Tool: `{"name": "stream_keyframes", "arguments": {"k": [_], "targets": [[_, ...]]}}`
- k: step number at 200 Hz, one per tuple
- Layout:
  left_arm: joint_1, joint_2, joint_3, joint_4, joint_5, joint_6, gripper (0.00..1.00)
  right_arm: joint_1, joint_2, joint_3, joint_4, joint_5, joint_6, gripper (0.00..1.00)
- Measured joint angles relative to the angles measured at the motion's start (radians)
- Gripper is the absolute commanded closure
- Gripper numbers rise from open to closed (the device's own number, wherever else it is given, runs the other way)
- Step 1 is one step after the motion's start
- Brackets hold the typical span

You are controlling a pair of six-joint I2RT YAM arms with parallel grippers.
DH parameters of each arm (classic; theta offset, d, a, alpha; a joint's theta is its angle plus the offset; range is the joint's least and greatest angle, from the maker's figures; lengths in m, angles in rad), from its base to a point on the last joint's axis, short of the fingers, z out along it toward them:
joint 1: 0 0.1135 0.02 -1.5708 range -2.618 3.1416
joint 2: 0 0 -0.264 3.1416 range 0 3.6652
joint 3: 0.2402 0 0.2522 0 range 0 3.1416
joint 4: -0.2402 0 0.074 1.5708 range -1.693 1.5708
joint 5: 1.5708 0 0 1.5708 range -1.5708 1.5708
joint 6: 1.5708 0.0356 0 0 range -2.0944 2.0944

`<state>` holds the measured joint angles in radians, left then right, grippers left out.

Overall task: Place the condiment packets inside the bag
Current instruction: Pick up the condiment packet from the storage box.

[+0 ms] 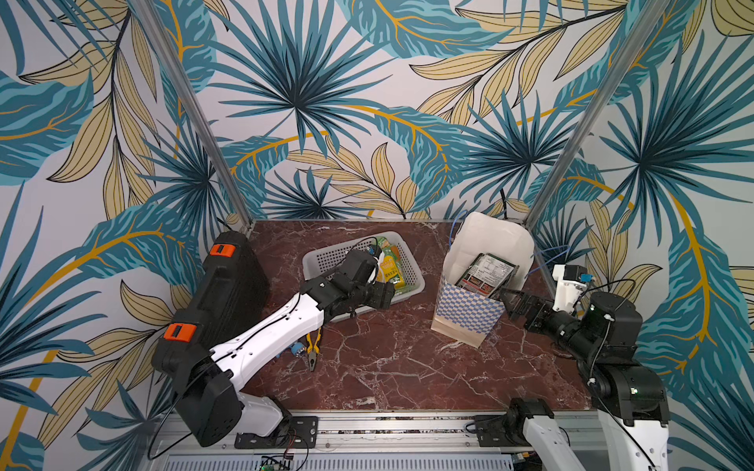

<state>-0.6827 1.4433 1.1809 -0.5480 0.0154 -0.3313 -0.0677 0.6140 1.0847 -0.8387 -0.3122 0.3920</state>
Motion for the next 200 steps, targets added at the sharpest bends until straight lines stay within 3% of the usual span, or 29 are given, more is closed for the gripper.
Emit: {"name": "stream_keyframes", "arguments": {"k": [79,166,178,200], "targets": [[0.007,0.243,0.151,-0.071,-0.050,0.064,0.22,0.000,-0.035,-0.035,-0.019,0.013,-0.021,0.01],[0.008,0.282,0.184,-0.093,-0.056,0.114,0.93,0.000,-0.039,-0.039,-0.021,0.024,-0.022,0.01],[0.008,0.281,0.185,-0.101,-0.058,0.113,1.00,0.000,-0.039,-0.039,-0.021,0.024,-0.022,0.01],[0.008,0.266,0.187,-0.119,-0.064,0.111,1.00,0.000,-0.039,-0.039,-0.022,0.028,-0.022,0.01]]}}
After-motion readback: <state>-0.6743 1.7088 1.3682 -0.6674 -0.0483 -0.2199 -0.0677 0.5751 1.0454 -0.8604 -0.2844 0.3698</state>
